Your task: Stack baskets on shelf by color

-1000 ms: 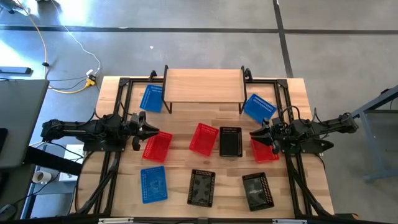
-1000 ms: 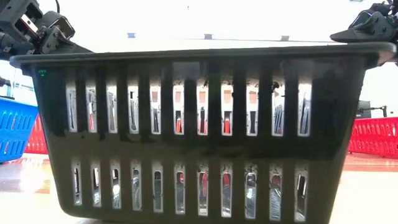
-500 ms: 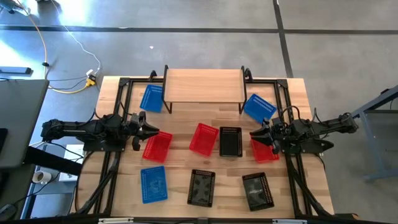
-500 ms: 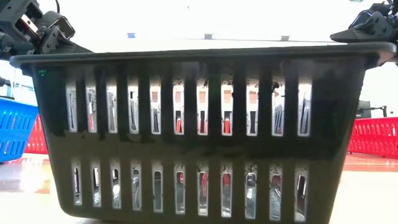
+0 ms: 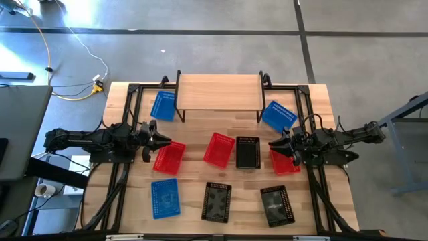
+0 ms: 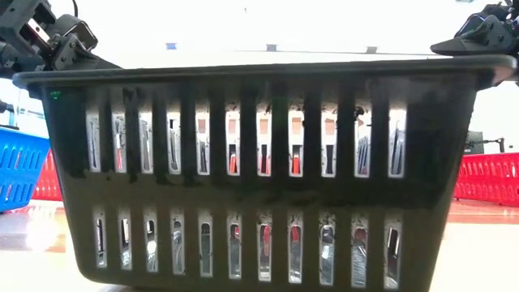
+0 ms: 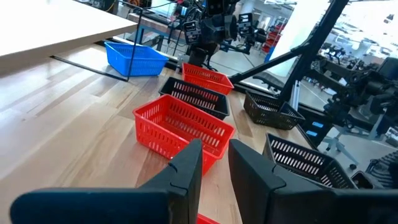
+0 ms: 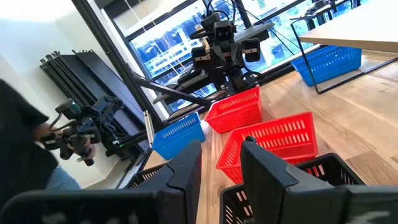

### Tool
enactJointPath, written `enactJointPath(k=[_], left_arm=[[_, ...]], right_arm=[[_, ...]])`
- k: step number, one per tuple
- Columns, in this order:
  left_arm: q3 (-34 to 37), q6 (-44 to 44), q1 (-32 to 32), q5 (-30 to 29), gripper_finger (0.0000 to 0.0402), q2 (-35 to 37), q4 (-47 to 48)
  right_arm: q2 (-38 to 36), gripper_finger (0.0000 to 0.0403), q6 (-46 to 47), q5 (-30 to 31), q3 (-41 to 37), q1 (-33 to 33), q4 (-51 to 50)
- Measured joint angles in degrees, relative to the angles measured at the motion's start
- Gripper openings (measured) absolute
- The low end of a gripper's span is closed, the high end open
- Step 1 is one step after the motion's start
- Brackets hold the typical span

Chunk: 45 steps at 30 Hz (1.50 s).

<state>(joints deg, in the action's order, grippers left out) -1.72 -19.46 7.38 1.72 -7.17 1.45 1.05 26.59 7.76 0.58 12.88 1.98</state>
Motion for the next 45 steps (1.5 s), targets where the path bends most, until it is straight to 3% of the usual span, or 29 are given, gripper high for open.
enactJointPath(k=[8, 14, 21, 24, 27, 30, 36, 45], left_arm=[[0.0, -7.7, 0.0, -1.7, 0.0071, 0.0, 0.0], [0.0, -13.4, 0.1, -8.4, 0.0075, -0.7, -0.4], [0.0, -15.5, 0.1, -13.8, 0.0122, -3.9, -1.3], [0.0, -20.6, 0.1, -16.9, 0.0144, -5.1, -1.5], [0.0, -26.6, 0.1, -20.4, 0.0150, -5.5, -2.0], [-0.3, -27.3, 0.1, -21.3, 0.0147, -5.5, -3.6], [-6.5, -25.3, 0.1, -19.0, 0.0129, -7.1, -2.4], [-21.0, -23.6, 0.1, -17.4, 0.0122, -13.5, 14.3]], right_arm=[[0.0, 0.0099, 0.0, 0.0, 0.0, 0.0, 0.0], [0.0, 0.0099, 0.0, 0.0, 0.0, 0.0, 0.0], [0.0, 0.0099, 0.0, 0.0, 0.0, 0.0, 0.0], [0.0, 0.0099, 0.0, 0.0, 0.0, 0.0, 0.0], [0.0, 0.0099, 0.0, 0.0, 0.0, 0.0, 0.0], [0.0, 0.0099, 0.0, 0.0, 0.0, 0.0, 0.0], [0.0, 0.0099, 0.0, 0.0, 0.0, 0.0, 0.0], [0.0, 0.0099, 0.0, 0.0, 0.0, 0.0, 0.0]])
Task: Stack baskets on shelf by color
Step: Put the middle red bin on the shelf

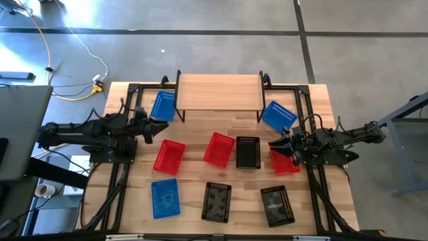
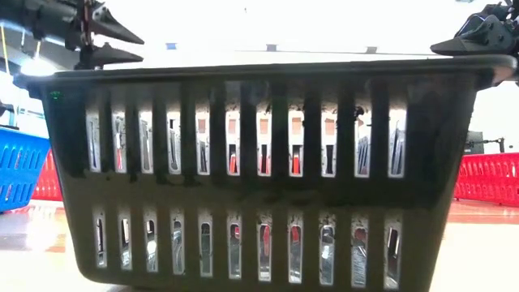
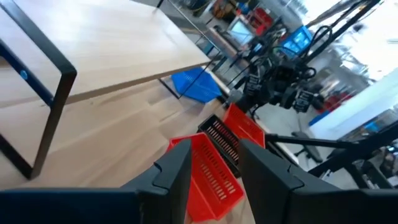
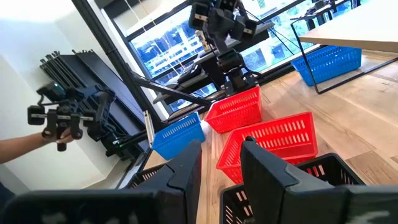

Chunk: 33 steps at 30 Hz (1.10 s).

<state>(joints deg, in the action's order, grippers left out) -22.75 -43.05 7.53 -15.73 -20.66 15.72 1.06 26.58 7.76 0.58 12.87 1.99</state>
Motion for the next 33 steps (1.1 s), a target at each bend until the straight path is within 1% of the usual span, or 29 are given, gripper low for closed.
enactJointPath(k=[4, 9, 13, 18, 21, 24, 33], left_arm=[[-5.5, -0.8, 0.0, -0.2, 0.0122, -4.3, 3.4], [-12.2, -3.2, 0.0, -0.7, 0.0122, -11.3, 3.7], [-17.5, -3.4, 0.0, -1.5, 0.0122, -16.8, 3.8], [-22.4, -3.9, 0.0, -1.9, 0.0122, -24.2, 4.0], [-24.4, -4.0, 0.0, -1.8, 0.0122, -28.9, 4.0], [-25.8, -6.0, -0.1, -1.5, 0.0122, -33.9, 4.0], [-27.4, -12.2, -2.2, -1.0, 0.0122, -47.0, 3.8]], right_arm=[[0.0, 0.0099, 0.0, 0.0, 0.0, 0.0, 0.0], [0.0, 0.0099, 0.0, 0.0, 0.0, 0.0, 0.0], [0.0, 0.0099, 0.0, 0.0, 0.0, 0.0, 0.0], [0.0, 0.0099, 0.0, 0.0, 0.0, 0.0, 0.0], [0.0, 0.0099, 0.0, 0.0, 0.0, 0.0, 0.0], [0.0, 0.0099, 0.0, 0.0, 0.0, 0.0, 0.0], [0.0, 0.0099, 0.0, 0.0, 0.0, 0.0, 0.0]])
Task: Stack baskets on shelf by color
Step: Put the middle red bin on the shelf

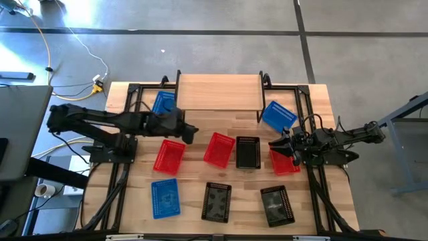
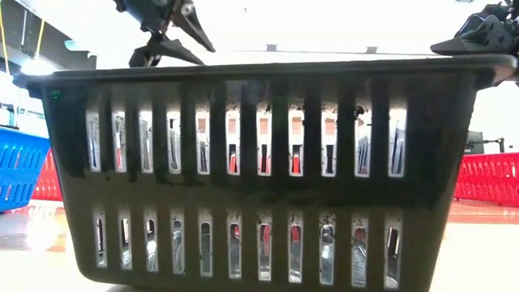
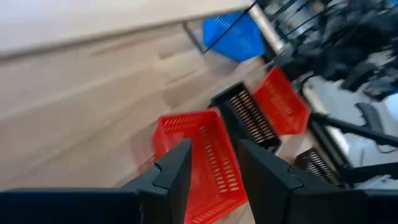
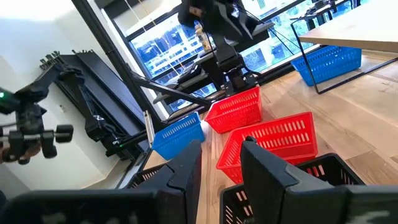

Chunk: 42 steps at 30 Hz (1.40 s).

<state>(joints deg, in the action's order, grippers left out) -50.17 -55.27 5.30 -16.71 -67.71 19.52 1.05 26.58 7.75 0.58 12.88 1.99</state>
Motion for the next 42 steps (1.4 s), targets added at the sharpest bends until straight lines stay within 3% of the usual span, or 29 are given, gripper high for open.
enactJointPath(k=[18, 42], left_arm=[[0.0, -1.8, -0.9, 3.7, 0.0122, -16.8, -7.1], [0.0, -3.3, -1.7, 7.8, 0.0122, -27.8, -10.9]], right_arm=[[0.0, 0.0099, 0.0, 0.0, 0.0, 0.0, 0.0], [0.0, 0.0099, 0.0, 0.0, 0.0, 0.0, 0.0]])
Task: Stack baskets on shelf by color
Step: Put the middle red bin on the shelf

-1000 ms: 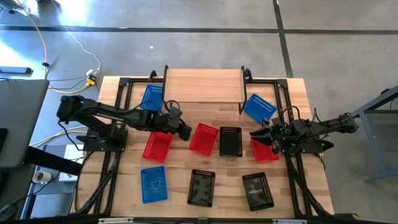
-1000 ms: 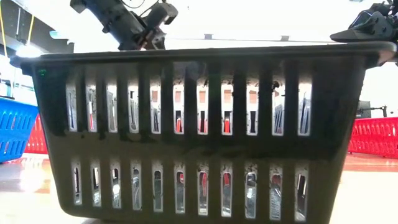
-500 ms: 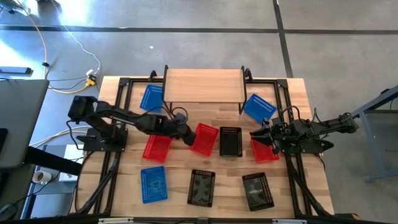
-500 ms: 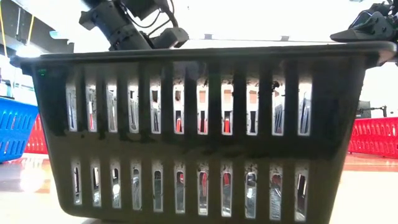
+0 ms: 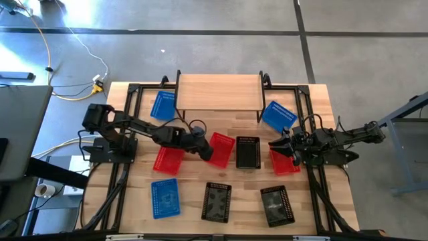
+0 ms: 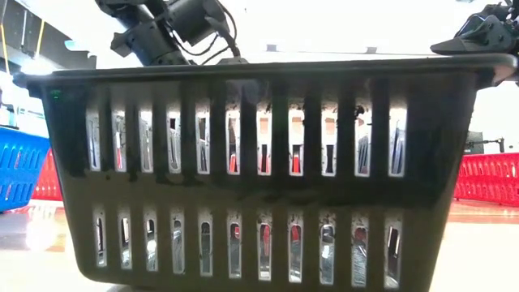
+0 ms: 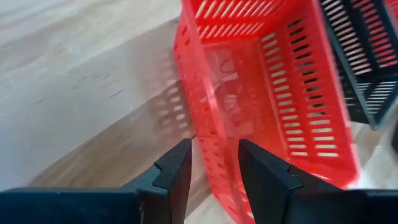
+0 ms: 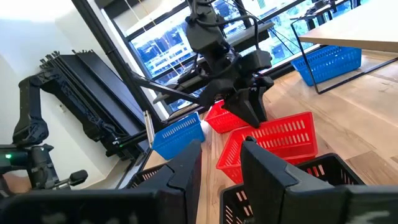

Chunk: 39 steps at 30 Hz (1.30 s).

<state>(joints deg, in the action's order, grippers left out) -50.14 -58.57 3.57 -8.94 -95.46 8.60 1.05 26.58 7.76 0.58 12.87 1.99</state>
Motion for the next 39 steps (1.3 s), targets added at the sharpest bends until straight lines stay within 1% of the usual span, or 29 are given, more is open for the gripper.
enactJointPath(k=[6, 9, 11, 19, 21, 27, 32, 39], left_arm=[[0.0, -1.4, 0.0, 1.0, 0.0121, -2.0, 0.0], [0.0, -1.5, -0.1, 1.0, 0.0111, -2.2, -0.1], [0.0, -1.5, -0.2, 1.0, 0.0097, -2.2, -0.3], [0.0, -2.0, -0.2, 0.6, 0.0020, -2.2, -3.1], [0.0, -2.5, -0.3, 0.5, 0.0007, -2.2, -3.3], [0.0, -3.2, -0.3, 0.5, 0.0010, -2.2, -3.4], [0.0, -3.6, -0.3, 0.3, 0.0004, -1.4, -3.4], [0.0, -3.4, -0.3, -2.1, 0.0004, 1.0, -3.0]], right_arm=[[0.0, 0.0099, 0.0, 0.0, 0.0, 0.0, 0.0], [0.0, 0.0099, 0.0, 0.0, 0.0, 0.0, 0.0], [0.0, 0.0099, 0.0, 0.0, 0.0, 0.0, 0.0], [0.0, 0.0099, 0.0, 0.0, 0.0, 0.0, 0.0], [0.0, 0.0099, 0.0, 0.0, 0.0, 0.0, 0.0], [0.0, 0.0099, 0.0, 0.0, 0.0, 0.0, 0.0], [0.0, 0.0099, 0.0, 0.0, 0.0, 0.0, 0.0], [0.0, 0.0099, 0.0, 0.0, 0.0, 0.0, 0.0]])
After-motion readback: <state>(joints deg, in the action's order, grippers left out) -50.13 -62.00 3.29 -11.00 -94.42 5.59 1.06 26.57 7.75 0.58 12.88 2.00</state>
